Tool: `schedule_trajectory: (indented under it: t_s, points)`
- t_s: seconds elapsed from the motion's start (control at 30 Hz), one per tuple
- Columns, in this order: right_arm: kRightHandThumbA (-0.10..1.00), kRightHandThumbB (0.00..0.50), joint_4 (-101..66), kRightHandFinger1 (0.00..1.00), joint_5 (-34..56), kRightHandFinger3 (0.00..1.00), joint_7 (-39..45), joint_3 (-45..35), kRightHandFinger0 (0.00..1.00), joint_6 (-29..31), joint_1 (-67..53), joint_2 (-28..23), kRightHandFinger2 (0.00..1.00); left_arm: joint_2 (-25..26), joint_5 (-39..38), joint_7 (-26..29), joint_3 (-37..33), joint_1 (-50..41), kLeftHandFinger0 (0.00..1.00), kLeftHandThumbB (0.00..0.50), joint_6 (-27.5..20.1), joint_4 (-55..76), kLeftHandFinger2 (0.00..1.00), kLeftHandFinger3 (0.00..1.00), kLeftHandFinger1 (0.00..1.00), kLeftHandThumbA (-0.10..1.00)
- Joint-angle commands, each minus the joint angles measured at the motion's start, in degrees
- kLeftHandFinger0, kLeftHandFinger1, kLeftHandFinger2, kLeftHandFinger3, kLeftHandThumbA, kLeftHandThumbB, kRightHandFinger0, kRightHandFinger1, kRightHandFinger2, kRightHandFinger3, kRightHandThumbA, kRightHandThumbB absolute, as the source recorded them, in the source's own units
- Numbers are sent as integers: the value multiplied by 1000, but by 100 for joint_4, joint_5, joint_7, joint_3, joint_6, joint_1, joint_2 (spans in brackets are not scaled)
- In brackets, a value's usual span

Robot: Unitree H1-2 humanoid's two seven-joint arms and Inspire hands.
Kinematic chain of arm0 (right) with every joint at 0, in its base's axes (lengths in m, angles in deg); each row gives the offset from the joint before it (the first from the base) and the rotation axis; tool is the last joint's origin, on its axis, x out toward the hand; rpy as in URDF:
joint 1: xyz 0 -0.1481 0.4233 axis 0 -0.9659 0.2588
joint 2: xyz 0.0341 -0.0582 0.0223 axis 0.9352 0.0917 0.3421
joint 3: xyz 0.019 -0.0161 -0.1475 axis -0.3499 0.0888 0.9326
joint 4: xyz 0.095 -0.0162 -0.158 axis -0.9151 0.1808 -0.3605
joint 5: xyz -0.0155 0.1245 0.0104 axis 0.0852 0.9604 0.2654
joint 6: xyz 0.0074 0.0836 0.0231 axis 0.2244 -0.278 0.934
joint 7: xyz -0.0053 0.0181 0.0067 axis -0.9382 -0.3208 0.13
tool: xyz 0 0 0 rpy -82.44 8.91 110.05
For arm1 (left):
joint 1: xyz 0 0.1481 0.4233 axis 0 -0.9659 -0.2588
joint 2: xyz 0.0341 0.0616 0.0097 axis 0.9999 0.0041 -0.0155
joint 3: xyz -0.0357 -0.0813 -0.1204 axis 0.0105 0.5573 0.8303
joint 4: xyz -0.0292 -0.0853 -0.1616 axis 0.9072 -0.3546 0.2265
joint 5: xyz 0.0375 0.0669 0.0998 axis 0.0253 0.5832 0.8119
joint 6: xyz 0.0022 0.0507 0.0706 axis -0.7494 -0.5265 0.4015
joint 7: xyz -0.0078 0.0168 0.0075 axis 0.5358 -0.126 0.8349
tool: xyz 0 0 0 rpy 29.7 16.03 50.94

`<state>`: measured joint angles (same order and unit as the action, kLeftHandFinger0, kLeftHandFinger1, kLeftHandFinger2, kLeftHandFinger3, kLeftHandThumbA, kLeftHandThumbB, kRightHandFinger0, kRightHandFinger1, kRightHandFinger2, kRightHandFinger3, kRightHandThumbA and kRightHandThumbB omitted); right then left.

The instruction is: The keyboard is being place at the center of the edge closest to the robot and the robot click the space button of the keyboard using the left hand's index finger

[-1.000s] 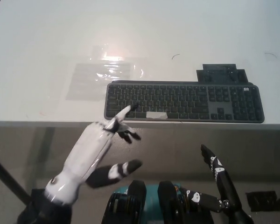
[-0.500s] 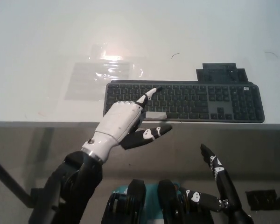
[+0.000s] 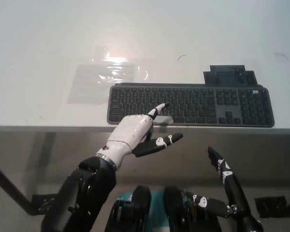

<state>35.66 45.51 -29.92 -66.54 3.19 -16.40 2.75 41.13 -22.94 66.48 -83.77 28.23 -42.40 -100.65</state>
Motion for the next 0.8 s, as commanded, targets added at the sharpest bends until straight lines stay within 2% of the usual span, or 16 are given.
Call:
schedule_trajectory:
  t_s: [0.0,0.1,0.27,0.53,0.63,0.77]
  points:
    - [1000,393,-161,1000,10,1000,-30,7,1000,304,138,-35,1000,-6,74,125,-66,17,0,354,172,-39,128,1000,42,1000]
    - [1000,396,-154,1000,34,1000,-29,7,1000,304,146,-31,1000,-3,69,168,-103,-18,0,350,143,-131,133,1000,75,1000]
    - [1000,385,-168,1000,-2,1000,-36,30,1000,304,158,-59,1000,1,29,294,-106,35,1,370,112,-591,138,1000,85,1000]
    - [1000,382,-165,1000,-1,1000,-18,16,1000,304,205,-54,1000,63,-72,576,-40,580,72,332,46,-1689,188,1000,157,1000]
    - [1000,370,-161,1000,-40,1000,-35,31,1000,304,241,-62,1000,54,-128,698,-36,734,83,345,7,-2067,191,1000,168,1000]
    - [1000,369,-141,1000,-31,1000,-16,45,1000,304,311,-76,1000,53,-152,880,-77,864,58,343,-113,-2513,130,1000,126,1000]
